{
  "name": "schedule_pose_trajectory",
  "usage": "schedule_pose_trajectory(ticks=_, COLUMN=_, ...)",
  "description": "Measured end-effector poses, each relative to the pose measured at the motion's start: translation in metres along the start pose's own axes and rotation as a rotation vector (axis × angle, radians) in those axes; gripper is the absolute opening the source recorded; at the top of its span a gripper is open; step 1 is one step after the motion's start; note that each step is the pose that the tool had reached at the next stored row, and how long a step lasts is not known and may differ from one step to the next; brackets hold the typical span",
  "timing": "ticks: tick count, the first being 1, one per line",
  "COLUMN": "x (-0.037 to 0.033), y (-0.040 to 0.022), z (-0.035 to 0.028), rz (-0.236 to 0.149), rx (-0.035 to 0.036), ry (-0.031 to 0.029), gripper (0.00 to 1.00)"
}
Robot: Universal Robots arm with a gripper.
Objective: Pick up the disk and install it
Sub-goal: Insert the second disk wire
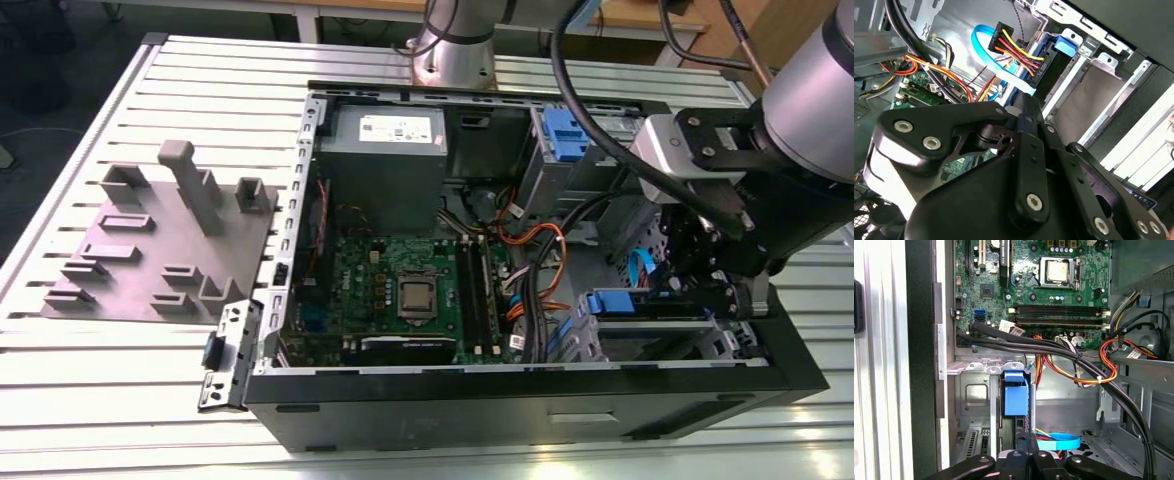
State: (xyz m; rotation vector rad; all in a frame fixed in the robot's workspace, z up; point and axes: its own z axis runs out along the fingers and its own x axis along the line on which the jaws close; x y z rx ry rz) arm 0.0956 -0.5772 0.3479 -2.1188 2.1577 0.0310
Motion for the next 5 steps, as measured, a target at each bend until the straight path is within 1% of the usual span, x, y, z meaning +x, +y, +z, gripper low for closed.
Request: schedule_pose_trajectory(ticks=5, x=0.0000, y=0.0000, z=0.0000, rz=0.000, rx=-0.0002, ry=0.0000, gripper=0.11)
